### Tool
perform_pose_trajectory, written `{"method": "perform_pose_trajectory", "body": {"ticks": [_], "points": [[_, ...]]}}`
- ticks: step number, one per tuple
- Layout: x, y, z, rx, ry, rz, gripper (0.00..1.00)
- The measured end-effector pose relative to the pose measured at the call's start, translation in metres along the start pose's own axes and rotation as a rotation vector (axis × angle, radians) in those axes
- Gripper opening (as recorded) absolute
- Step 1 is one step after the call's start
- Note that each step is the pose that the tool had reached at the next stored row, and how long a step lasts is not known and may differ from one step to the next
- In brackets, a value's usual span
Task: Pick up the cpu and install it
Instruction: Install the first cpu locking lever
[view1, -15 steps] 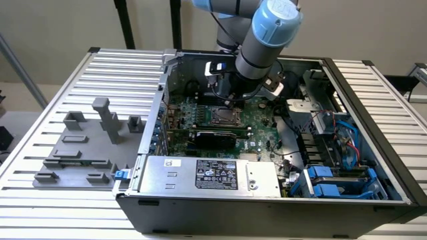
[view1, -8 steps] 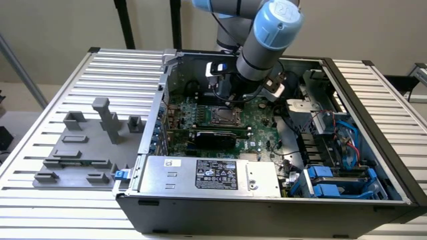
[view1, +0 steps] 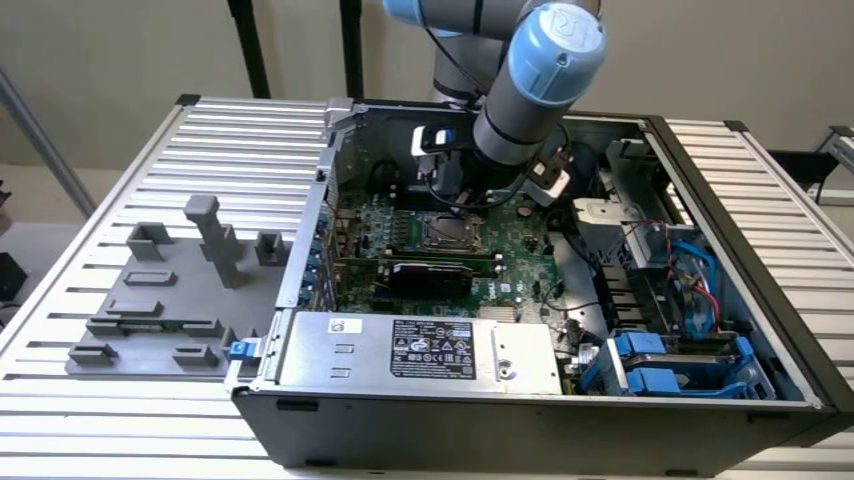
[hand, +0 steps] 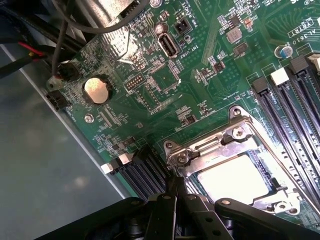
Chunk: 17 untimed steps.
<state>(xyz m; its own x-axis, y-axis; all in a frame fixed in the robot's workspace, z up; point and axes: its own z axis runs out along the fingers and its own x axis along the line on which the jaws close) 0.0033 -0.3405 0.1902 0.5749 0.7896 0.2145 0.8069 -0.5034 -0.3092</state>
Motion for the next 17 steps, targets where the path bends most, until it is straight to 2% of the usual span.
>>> {"method": "perform_pose_trajectory", "body": {"ticks": [5,7,10,12,17], "points": [[-0.001,0.0005,0.0004,0.0038,0.0049,-0.001,0.12],[0.000,-0.0002,-0.0031,0.0075,0.0073,-0.001,0.12],[-0.001,-0.0009,-0.0091,0.0101,0.0066,0.000,0.12],[-0.003,-0.0008,-0.0113,0.0114,0.0067,0.001,0.12],[-0.009,-0.0024,-0.0169,0.0171,0.0109,0.001,0.12]]}}
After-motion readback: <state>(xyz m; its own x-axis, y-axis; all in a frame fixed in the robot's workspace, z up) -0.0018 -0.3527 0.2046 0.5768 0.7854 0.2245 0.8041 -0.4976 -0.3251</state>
